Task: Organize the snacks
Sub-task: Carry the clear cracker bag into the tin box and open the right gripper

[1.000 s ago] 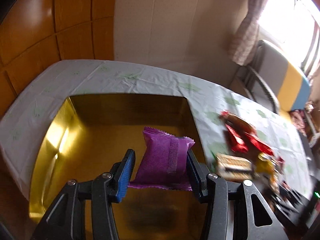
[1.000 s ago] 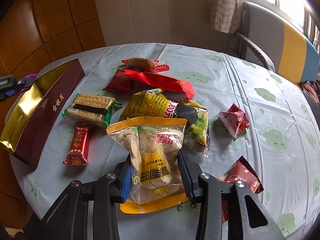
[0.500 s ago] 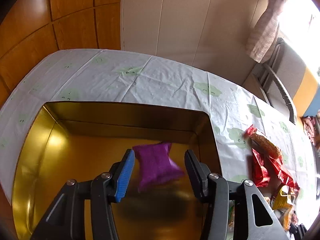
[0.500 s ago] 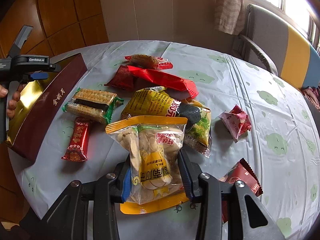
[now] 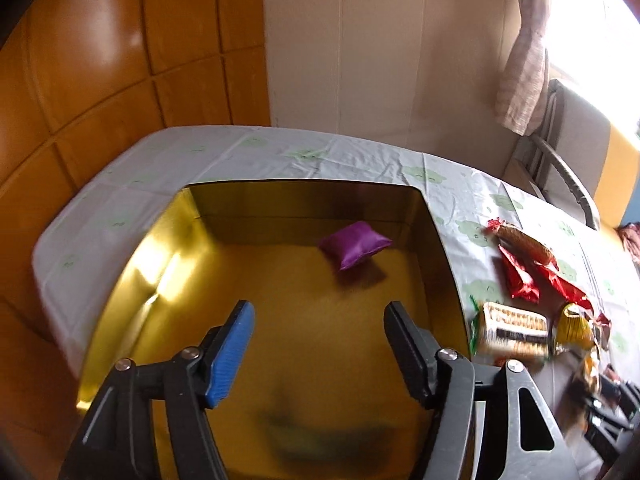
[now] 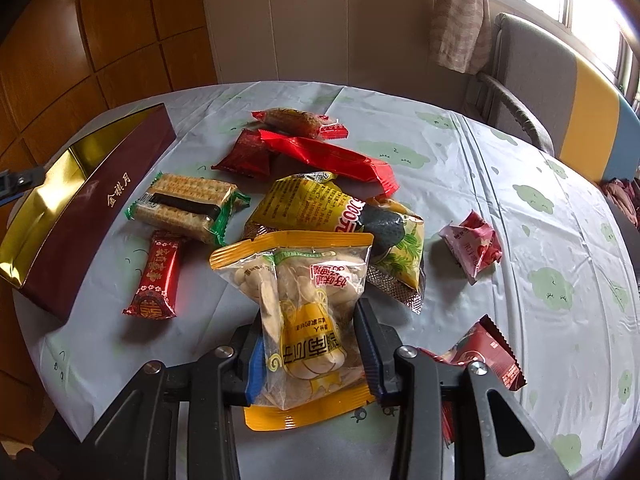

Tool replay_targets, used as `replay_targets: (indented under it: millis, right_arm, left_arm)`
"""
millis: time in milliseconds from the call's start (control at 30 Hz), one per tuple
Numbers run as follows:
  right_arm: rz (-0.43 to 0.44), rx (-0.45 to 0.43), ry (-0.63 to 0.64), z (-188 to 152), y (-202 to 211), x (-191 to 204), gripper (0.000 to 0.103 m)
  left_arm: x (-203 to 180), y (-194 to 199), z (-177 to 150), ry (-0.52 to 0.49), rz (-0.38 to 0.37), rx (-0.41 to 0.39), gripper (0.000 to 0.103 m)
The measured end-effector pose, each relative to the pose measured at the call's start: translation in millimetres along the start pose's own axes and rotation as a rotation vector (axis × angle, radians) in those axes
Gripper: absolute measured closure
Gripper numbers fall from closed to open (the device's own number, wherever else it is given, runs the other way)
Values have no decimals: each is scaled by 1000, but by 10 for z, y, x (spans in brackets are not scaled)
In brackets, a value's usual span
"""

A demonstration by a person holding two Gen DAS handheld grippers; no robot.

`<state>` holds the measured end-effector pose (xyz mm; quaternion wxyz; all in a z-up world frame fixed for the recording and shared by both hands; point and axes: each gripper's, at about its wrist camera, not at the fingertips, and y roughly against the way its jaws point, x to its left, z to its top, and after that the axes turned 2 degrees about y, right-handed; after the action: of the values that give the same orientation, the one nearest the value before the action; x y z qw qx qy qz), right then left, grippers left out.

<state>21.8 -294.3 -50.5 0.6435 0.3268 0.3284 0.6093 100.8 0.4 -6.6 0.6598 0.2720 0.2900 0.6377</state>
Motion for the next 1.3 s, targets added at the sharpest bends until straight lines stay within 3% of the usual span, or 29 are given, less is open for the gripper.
replay_targets:
  millis: [367,800,1000,1300]
  right_arm:
    - [124,3,55,15,194,418,66]
    - [415,-40,219,766,352,1538,66]
    - [409,0,268,1111,24,2021,66]
    - [368,71,202,1305,-385,2221,64]
  left_arm:
    - [569,351,-200,124,114,-61,34]
    - [1175,712,-265,265,298,-178,34]
    - [1337,775,-281,287,328,-189,33]
    - [1384,862,-317,280,350,-212,32]
